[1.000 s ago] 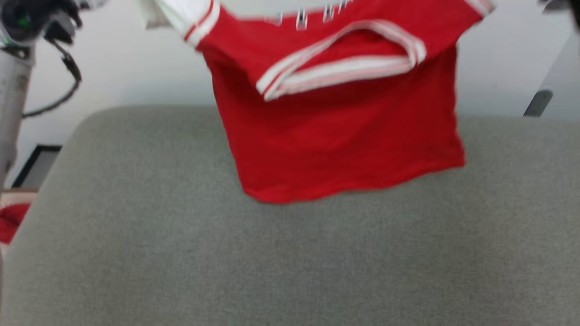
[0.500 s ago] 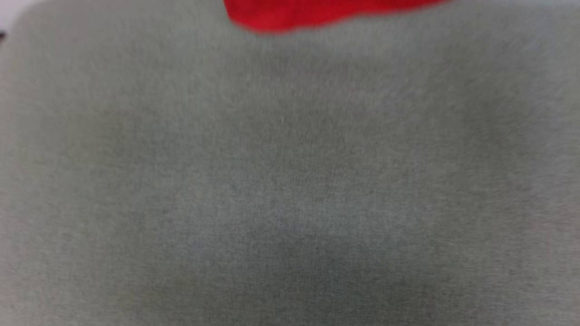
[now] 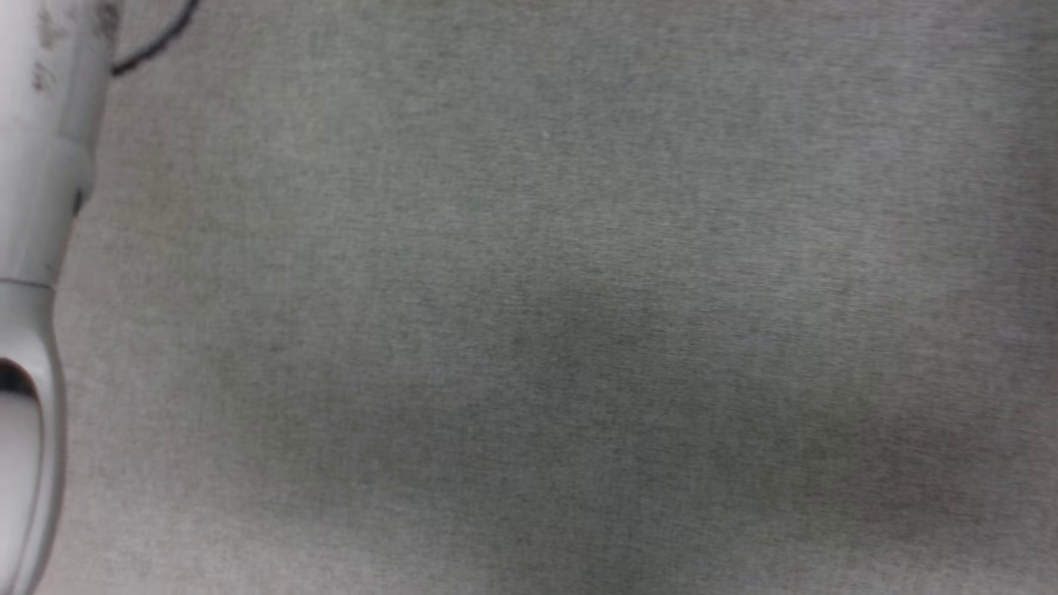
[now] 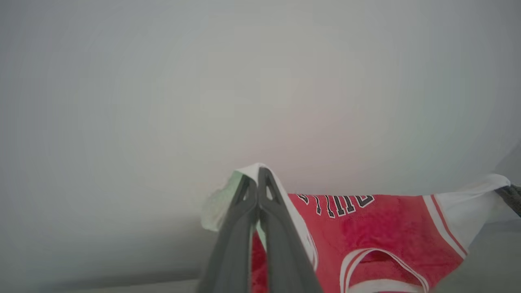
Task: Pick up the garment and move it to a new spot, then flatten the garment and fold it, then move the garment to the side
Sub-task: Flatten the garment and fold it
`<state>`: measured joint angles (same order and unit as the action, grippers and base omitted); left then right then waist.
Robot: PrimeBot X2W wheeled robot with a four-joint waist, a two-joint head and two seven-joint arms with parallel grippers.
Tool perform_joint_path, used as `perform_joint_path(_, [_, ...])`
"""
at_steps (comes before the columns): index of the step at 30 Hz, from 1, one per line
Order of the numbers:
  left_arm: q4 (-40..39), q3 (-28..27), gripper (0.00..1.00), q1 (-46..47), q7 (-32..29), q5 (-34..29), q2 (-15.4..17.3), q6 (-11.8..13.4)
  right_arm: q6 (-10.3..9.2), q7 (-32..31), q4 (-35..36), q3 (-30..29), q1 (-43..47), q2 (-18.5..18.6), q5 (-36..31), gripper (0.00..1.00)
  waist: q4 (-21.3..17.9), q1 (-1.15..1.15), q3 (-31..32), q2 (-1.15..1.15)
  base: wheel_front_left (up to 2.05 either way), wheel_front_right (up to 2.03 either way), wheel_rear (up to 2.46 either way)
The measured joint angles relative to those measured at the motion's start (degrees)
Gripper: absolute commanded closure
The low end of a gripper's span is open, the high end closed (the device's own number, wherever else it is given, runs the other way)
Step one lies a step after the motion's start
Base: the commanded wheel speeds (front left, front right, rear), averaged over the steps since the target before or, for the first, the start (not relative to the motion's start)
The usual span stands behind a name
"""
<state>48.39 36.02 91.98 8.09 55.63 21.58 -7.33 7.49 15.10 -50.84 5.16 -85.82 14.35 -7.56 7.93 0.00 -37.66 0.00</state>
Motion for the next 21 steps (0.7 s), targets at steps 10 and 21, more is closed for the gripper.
perform_joint_path(10, [-0.27,6.48,1.00,-8.78,-12.00,9.87,1.86,-0.04,0.00,-2.22,-6.06,4.30,7.64,2.31,16.64,1.00,2.07,0.00,4.53,0.00,0.00,0.00,0.00])
perform_joint_path(21, [-7.64,11.57,1.00,-26.47,-19.39,16.39,9.53,-0.05,0.01,-20.98,5.76,14.82,29.41,11.38,44.01,1.00,2.21,0.00,17.56,0.00,0.00,0.00,0.00])
